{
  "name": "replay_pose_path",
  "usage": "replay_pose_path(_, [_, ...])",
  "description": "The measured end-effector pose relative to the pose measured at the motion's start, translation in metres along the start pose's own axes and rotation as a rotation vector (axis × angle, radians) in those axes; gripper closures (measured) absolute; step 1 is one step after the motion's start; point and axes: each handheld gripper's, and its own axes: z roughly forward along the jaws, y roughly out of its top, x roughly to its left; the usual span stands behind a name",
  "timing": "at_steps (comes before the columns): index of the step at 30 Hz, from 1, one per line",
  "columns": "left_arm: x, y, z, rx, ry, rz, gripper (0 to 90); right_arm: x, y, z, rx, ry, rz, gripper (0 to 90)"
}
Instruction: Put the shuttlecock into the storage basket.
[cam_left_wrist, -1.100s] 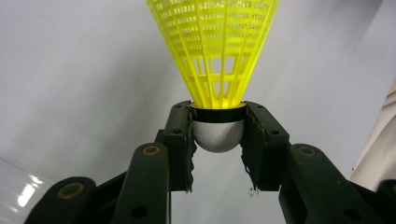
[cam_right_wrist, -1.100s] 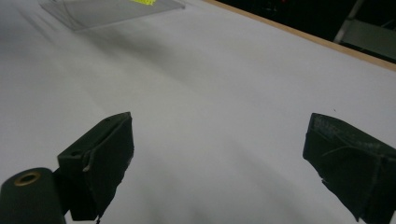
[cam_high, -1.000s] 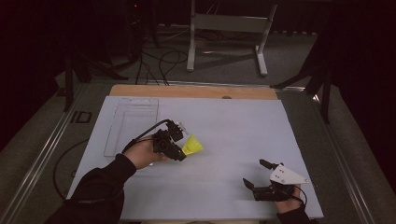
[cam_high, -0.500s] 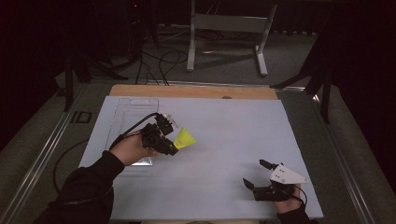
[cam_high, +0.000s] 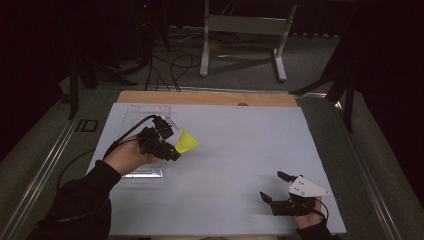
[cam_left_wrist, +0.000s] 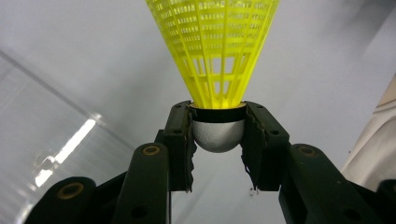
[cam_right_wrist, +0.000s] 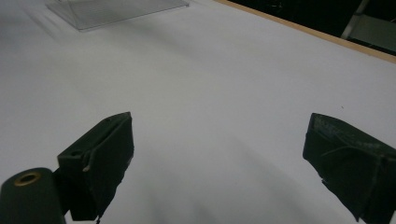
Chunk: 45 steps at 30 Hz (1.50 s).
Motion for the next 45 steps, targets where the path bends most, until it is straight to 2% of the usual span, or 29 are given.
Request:
replay_pose_path(13, [0.018, -0.023, -0.021, -0.029, 0.034, -0.059, 65.7, 0.0, 0.0, 0.001, 0.004, 0.007, 0.001, 9.1])
replay_pose_path(17, [0.025, -0.033, -0.027, -0.041, 0.041, -0.088, 65.7, 0.0, 0.0, 0.001, 0.004, 0.007, 0.001, 9.1])
replay_pose_path(29, [0.045, -0.067, -0.049, -0.059, 0.099, -0.164, 65.7, 0.0, 0.0, 0.001, 0.007, 0.006, 0.003, 9.1])
replay_pose_path(36, [0.056, -0.085, -0.057, -0.068, 0.122, -0.215, 65.7, 0.0, 0.0, 0.002, 0.008, 0.004, 0.005, 9.1])
replay_pose_path(45, [0.065, -0.103, -0.064, -0.065, 0.136, -0.254, 65.8, 0.001, 0.0, 0.003, 0.013, 0.012, 0.0, 9.1])
